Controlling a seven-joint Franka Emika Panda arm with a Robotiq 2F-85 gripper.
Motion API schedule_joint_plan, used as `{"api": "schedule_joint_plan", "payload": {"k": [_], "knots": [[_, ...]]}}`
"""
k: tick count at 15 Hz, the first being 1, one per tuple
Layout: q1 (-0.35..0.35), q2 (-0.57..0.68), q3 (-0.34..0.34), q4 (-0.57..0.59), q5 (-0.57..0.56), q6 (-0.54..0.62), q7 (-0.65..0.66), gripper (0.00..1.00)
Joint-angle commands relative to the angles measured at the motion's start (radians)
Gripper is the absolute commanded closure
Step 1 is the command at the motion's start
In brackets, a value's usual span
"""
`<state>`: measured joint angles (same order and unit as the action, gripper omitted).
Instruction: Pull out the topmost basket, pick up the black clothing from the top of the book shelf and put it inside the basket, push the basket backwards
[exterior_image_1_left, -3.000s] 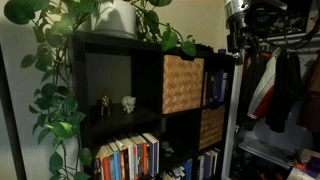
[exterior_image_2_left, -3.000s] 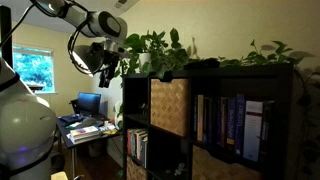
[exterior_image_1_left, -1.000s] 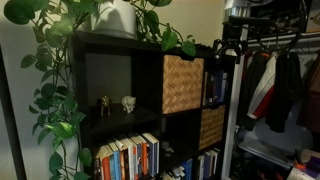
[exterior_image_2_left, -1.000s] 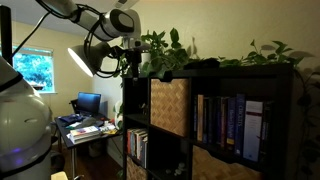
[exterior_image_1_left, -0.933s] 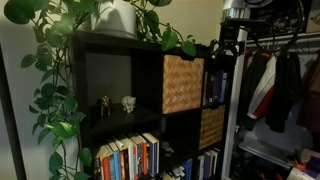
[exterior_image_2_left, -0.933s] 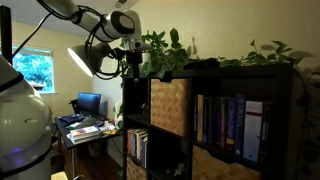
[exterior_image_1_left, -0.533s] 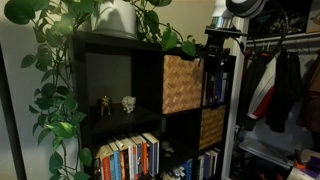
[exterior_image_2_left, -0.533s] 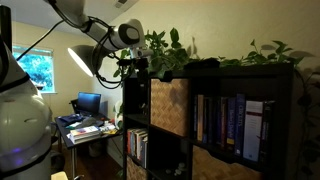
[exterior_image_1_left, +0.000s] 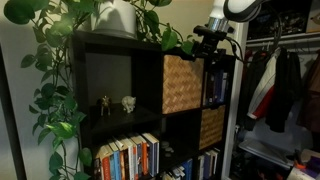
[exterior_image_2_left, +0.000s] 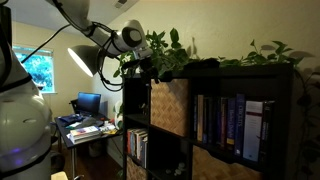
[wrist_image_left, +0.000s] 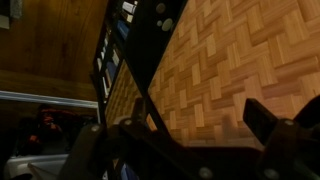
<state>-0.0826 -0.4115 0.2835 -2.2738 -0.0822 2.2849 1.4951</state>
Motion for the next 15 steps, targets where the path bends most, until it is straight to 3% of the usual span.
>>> {"api": "schedule_joint_plan", "payload": {"k": [1, 15], "knots": [[-0.013, 0.001, 0.006, -0.017, -0.061, 0.081, 0.145, 0.0], [-0.055, 0.077, 0.019, -0.062, -0.277, 0.399, 0.374, 0.0]]}}
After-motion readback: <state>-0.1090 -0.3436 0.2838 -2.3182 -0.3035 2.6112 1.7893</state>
